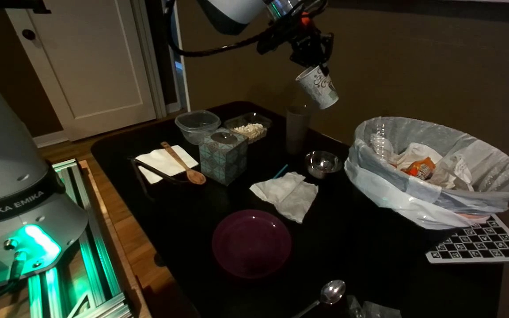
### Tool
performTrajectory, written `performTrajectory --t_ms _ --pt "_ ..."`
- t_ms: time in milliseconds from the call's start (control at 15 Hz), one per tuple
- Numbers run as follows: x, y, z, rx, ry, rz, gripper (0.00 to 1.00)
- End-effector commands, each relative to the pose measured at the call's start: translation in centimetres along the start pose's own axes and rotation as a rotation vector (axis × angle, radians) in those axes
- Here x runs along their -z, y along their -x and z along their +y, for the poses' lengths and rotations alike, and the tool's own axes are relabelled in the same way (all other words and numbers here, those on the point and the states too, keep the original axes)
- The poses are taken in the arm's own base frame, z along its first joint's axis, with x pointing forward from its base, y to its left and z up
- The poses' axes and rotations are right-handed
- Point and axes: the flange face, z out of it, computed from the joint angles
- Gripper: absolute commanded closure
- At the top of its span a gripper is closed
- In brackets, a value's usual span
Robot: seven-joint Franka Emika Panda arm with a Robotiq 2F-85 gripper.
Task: Pour the contents of the paper cup into the plastic cup
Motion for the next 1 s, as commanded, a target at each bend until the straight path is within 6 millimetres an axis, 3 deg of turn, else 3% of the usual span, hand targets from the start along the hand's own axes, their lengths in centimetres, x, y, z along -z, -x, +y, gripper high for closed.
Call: performTrajectory --t_ms 0,667,933 --pt "-0.7 -1.3 -1.7 -0.009 0.073 0.019 0.99" --pt "-3.7 -3.4 -8.3 0.020 0.198 0.055 0.99" --pt "-5.0 -4.1 -10.0 0.028 0.250 0.077 0.99"
